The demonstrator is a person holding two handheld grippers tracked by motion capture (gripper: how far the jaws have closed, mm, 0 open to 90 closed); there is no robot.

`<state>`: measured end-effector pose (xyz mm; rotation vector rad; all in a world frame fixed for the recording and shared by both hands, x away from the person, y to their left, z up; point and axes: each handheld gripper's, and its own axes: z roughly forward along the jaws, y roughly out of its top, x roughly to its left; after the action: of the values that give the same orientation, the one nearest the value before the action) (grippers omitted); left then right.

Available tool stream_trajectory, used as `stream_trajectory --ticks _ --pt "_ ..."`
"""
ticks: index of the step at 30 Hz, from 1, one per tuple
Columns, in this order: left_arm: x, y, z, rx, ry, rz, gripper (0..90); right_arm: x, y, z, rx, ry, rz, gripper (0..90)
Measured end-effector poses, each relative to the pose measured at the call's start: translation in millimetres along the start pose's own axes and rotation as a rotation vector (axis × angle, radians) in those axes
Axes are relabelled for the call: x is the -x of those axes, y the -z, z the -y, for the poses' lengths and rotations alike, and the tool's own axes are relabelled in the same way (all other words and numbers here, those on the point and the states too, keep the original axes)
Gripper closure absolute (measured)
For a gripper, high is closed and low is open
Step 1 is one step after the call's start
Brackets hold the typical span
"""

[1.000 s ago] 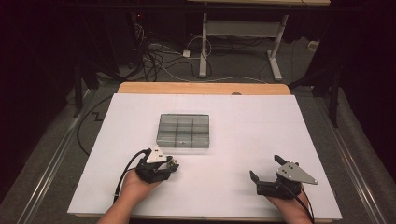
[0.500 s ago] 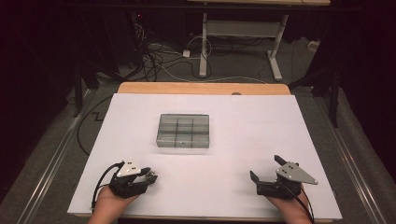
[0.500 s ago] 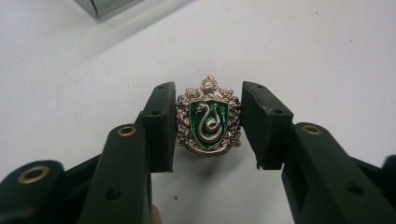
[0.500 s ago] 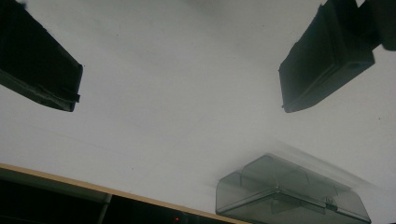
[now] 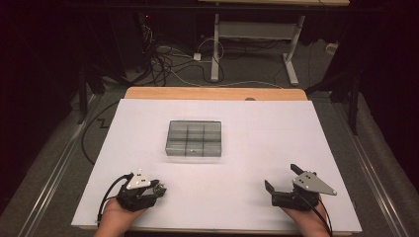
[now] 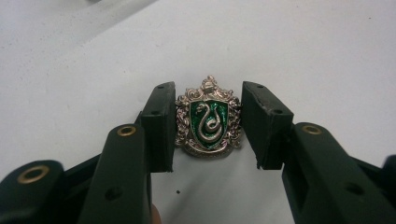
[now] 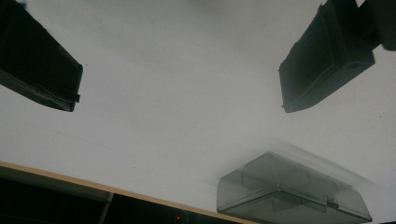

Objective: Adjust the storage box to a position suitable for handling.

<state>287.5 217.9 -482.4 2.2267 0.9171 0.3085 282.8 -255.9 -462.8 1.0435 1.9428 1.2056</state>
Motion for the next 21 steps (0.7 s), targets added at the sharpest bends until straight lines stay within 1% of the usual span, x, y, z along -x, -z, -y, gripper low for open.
stream_trajectory --ticks 4,6,8,9,10,11,14,17,18,21 --pt "0.1 -0.3 0.6 0.007 0.008 0.001 54.6 0.5 1.2 0.6 -0.002 -0.007 0.003 0.3" --pt "0.2 -0.5 0.6 0.007 0.005 0.008 50.9 0.6 1.3 0.5 -0.001 -0.005 0.001 0.3" --pt "0.1 -1.0 0.4 0.011 0.007 0.018 49.4 0.3 1.0 0.7 -0.003 -0.006 -0.001 0.3" --pt "0.1 -1.3 0.2 0.014 0.008 0.018 44.9 0.1 0.0 1.1 -0.004 -0.003 -0.006 0.3" --pt "0.0 -1.5 -0.3 0.014 0.009 0.014 44.9 0.1 0.0 1.1 -0.004 -0.003 -0.006 0.3" --pt "0.1 -1.3 -0.5 0.020 0.010 0.012 42.6 -0.4 0.0 1.0 -0.007 -0.004 -0.006 0.2" --pt "-0.3 1.6 -1.1 0.052 0.009 0.015 40.6 -0.8 -0.6 1.0 -0.009 0.002 -0.012 0.3" --pt "-2.0 4.7 -1.5 0.085 0.022 0.016 39.8 -0.8 -0.4 1.2 -0.009 0.001 -0.013 0.3" --pt "-3.1 5.5 -1.8 0.088 0.023 0.013 37.3 -0.7 -0.2 1.4 -0.011 0.003 -0.012 0.3" --pt "-7.2 8.0 -1.3 0.106 0.040 0.006 37.1 0.6 1.1 1.7 -0.009 -0.006 -0.008 0.2"
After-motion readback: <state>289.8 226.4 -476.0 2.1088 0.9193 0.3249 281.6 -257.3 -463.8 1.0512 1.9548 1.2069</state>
